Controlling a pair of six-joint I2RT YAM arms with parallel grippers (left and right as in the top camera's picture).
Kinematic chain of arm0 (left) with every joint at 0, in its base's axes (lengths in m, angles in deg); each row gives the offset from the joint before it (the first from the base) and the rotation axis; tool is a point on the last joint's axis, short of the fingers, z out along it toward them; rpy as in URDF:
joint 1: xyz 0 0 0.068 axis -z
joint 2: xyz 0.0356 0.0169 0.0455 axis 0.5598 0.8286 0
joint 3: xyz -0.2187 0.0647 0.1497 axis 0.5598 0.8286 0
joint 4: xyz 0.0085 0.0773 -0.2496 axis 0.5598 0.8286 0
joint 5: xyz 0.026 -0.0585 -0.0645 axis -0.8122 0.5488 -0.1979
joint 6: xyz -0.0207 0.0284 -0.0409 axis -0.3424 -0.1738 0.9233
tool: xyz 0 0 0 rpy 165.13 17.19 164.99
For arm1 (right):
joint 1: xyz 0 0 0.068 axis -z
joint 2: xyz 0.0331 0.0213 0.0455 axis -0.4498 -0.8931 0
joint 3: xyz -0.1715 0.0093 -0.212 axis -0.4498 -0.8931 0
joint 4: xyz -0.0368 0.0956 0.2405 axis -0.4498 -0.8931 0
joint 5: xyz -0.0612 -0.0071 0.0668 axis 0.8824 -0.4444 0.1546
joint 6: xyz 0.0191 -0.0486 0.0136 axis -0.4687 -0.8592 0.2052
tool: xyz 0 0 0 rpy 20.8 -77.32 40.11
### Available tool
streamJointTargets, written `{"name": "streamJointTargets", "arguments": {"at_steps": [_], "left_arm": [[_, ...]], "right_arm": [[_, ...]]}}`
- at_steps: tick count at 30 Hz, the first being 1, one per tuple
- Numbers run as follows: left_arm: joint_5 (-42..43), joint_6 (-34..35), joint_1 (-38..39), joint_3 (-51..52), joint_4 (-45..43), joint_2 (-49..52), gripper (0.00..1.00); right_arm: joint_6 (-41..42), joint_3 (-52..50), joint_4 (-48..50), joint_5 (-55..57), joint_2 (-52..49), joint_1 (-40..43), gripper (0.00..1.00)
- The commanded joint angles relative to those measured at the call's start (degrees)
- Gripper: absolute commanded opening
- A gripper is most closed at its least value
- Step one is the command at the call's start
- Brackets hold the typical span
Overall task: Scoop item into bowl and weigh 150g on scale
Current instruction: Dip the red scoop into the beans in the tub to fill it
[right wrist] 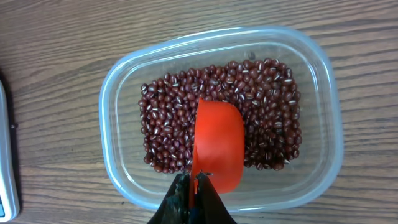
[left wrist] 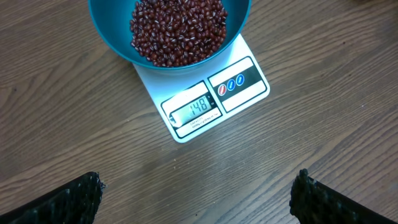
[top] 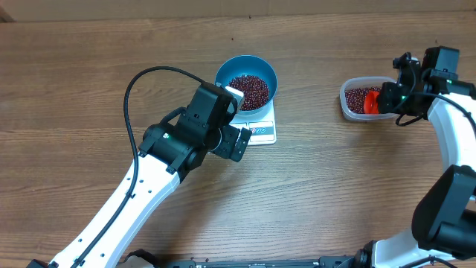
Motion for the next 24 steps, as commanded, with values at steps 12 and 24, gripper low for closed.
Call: {"name": "streamJointTargets", "arguments": {"at_steps": [12,24], "left_arm": [[0.3,-1.3,0.1,-0.7,0.0,0.5,1.00],[0.3,-1.3,0.1,-0.7,0.0,0.5,1.00]], "right_arm": [[-4.7,0.2,-0.6,-1.7,-2.3,-0.3,0.04],[-4.8,0.2,-2.8,-2.8,-2.3,-2.8,0.04]]}}
